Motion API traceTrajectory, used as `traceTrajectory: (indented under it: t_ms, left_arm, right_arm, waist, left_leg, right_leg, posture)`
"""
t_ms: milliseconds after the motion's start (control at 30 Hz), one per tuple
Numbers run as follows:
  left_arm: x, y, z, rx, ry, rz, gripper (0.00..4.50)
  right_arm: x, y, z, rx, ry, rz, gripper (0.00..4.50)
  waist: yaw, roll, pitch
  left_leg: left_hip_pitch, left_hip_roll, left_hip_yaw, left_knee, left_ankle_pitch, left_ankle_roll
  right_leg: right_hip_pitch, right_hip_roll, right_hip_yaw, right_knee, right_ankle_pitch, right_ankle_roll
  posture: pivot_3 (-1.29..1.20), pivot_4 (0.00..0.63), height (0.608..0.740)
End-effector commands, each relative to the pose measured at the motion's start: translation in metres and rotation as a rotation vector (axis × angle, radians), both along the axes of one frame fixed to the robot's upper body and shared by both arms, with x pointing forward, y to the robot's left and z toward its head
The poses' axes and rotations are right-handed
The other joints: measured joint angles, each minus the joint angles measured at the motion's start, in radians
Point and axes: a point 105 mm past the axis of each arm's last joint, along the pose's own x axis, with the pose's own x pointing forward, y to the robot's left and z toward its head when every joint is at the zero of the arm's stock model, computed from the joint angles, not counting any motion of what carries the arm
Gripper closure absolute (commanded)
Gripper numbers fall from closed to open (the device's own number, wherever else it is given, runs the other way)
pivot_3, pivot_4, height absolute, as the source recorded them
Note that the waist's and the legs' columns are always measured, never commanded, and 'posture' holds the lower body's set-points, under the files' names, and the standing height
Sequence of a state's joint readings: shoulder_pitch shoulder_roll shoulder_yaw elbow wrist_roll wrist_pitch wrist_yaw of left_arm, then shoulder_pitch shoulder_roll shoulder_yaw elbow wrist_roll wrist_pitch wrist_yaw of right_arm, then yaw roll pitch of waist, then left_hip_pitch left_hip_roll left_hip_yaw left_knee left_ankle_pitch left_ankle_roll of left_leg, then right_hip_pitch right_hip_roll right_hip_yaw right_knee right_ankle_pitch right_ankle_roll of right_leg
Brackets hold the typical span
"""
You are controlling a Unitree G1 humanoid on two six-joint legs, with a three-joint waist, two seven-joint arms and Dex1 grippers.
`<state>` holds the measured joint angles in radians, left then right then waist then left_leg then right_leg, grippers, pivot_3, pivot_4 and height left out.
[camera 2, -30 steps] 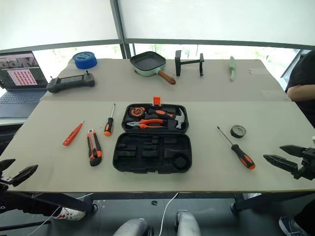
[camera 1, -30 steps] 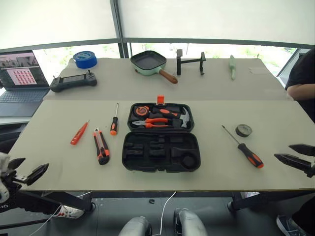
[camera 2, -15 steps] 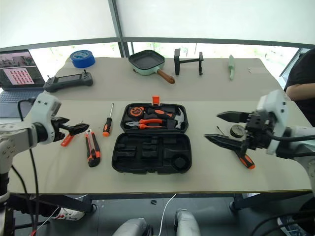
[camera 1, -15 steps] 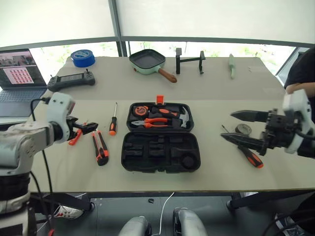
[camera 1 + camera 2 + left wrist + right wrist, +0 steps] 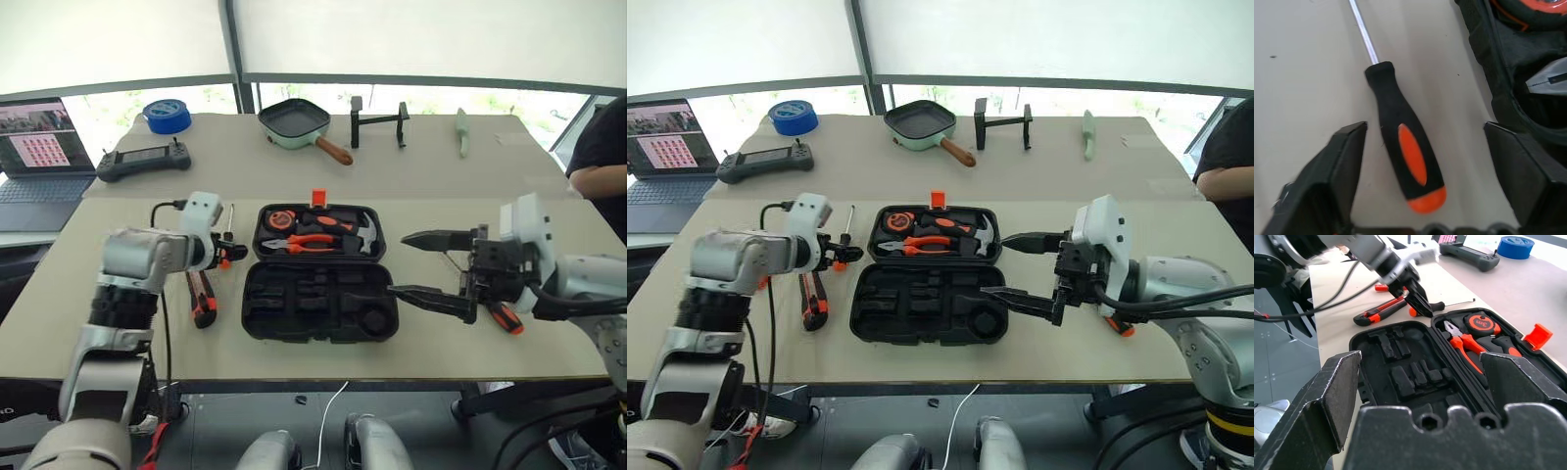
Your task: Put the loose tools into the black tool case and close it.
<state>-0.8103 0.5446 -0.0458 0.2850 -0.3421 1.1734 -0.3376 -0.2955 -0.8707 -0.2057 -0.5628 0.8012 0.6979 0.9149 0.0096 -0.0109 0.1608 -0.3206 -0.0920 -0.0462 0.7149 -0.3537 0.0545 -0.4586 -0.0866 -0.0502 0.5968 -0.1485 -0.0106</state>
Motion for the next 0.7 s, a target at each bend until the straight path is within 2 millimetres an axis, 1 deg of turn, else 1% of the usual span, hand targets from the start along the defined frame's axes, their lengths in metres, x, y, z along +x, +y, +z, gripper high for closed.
traceTrajectory:
  t_ms: [33,100,133,167,233,300,367,400,433,467,500,567,633,700]
  left_arm:
    - [0.005,0.006,0.002,-0.007,-0.004,0.033,2.25]
    - [0.004,0.010,-0.003,-0.010,0.007,0.047,2.91]
    - [0.005,0.013,-0.003,-0.029,0.008,0.071,3.22]
    - [0.007,0.018,0.002,-0.046,-0.013,0.100,3.57]
    - [0.013,0.026,0.018,-0.073,-0.083,0.140,3.63]
    - [0.023,0.026,0.051,-0.088,-0.246,0.091,3.63]
    - [0.027,0.017,0.087,-0.018,-0.429,-0.071,3.63]
    - [0.026,0.014,0.095,0.010,-0.474,-0.132,3.63]
    - [0.017,-0.003,0.110,0.033,-0.550,-0.318,3.63]
    - [0.005,-0.019,0.119,0.056,-0.605,-0.492,3.63]
    - [-0.010,-0.034,0.122,0.073,-0.625,-0.672,3.63]
    - [-0.035,-0.051,0.114,0.106,-0.590,-0.941,3.63]
    - [-0.048,-0.058,0.099,0.151,-0.515,-1.098,3.63]
    - [-0.053,-0.060,0.085,0.192,-0.448,-1.189,3.63]
  right_arm:
    - [-0.006,0.005,0.008,0.007,-0.062,0.015,0.00]
    - [-0.007,0.003,0.007,0.003,-0.062,0.006,0.00]
    - [-0.007,0.002,0.006,0.001,-0.061,0.000,0.00]
    - [-0.007,0.000,0.005,-0.004,-0.061,-0.008,0.00]
    - [-0.007,-0.002,0.004,-0.011,-0.062,-0.015,0.00]
    - [-0.008,-0.003,0.004,-0.014,-0.061,-0.017,0.00]
    - [-0.008,-0.004,0.003,-0.020,-0.054,-0.019,0.00]
    - [-0.008,-0.004,0.002,-0.022,-0.051,-0.020,0.00]
    - [-0.009,-0.005,0.000,-0.029,-0.030,-0.014,0.00]
    - [-0.010,-0.005,-0.002,-0.034,-0.011,-0.007,0.00]
    - [-0.011,-0.006,-0.004,-0.041,0.006,-0.002,0.00]
    - [-0.010,-0.008,-0.007,-0.057,0.012,-0.008,0.00]
    - [-0.009,-0.009,-0.009,-0.068,0.006,-0.022,0.00]
    - [-0.008,-0.010,-0.009,-0.069,0.004,-0.029,0.00]
  waist:
    - [0.001,0.000,0.000]
    - [0.003,0.000,0.000]
    - [0.003,0.000,0.000]
    - [0.003,0.000,0.000]
    - [0.003,0.000,0.000]
    - [0.002,0.000,0.000]
    - [0.002,-0.002,0.001]
    - [0.002,-0.003,0.002]
    - [0.003,-0.004,0.002]
    - [0.002,-0.004,0.002]
    - [0.002,-0.004,0.002]
    - [0.003,-0.004,0.002]
    - [0.005,-0.004,0.002]
    - [0.003,-0.004,0.002]
  left_leg:
    - [0.000,0.000,0.000,0.000,0.000,0.000]
    - [0.000,0.000,0.000,0.000,0.000,0.000]
    - [0.000,0.000,0.000,0.000,0.000,0.000]
    - [0.000,0.000,0.000,0.001,0.000,0.000]
    - [0.000,0.000,-0.001,0.001,0.000,0.000]
    - [0.000,0.000,-0.001,0.001,0.000,0.000]
    - [-0.001,0.000,-0.001,0.001,0.000,0.000]
    - [-0.001,0.000,-0.001,0.000,0.000,0.000]
    - [-0.001,0.001,-0.001,0.000,0.000,0.000]
    - [-0.002,0.000,-0.001,0.001,0.000,0.000]
    - [-0.002,0.000,-0.001,0.000,0.000,0.000]
    - [-0.002,0.000,0.000,0.000,0.000,0.000]
    - [-0.002,-0.002,-0.001,0.000,0.000,0.000]
    - [-0.002,-0.002,-0.001,0.001,0.000,0.000]
  right_leg:
    - [0.000,0.000,0.000,0.000,0.000,0.000]
    - [0.000,0.000,0.000,0.000,0.000,0.000]
    - [0.001,0.000,0.000,0.000,0.000,0.000]
    - [0.001,-0.001,0.000,0.000,0.000,0.000]
    - [0.001,-0.001,0.000,0.000,0.000,0.000]
    - [0.000,-0.001,0.000,0.000,0.000,0.000]
    - [0.000,0.000,0.000,0.000,0.000,0.000]
    - [-0.001,0.000,0.000,0.000,0.000,-0.001]
    - [-0.001,0.000,-0.001,0.000,0.001,-0.001]
    - [-0.001,0.000,-0.001,0.000,0.001,-0.001]
    - [-0.001,-0.001,-0.001,-0.001,0.001,-0.001]
    - [-0.001,-0.002,-0.003,-0.002,0.001,-0.001]
    - [0.000,-0.004,-0.005,-0.002,0.001,-0.001]
    - [0.001,-0.004,-0.005,-0.002,0.001,-0.001]
  posture:
    - [0.00,0.150,0.740]
    - [0.00,0.150,0.740]
    - [0.00,0.150,0.740]
    - [0.00,0.150,0.740]
    - [0.00,0.150,0.740]
    - [0.00,0.150,0.740]
    - [0.00,0.150,0.740]
    - [0.00,0.150,0.740]
    - [0.00,0.150,0.740]
    - [0.00,0.150,0.740]
    - [0.00,0.150,0.740]
    - [0.00,0.150,0.740]
    - [0.00,0.150,0.740]
    - [0.00,0.150,0.740]
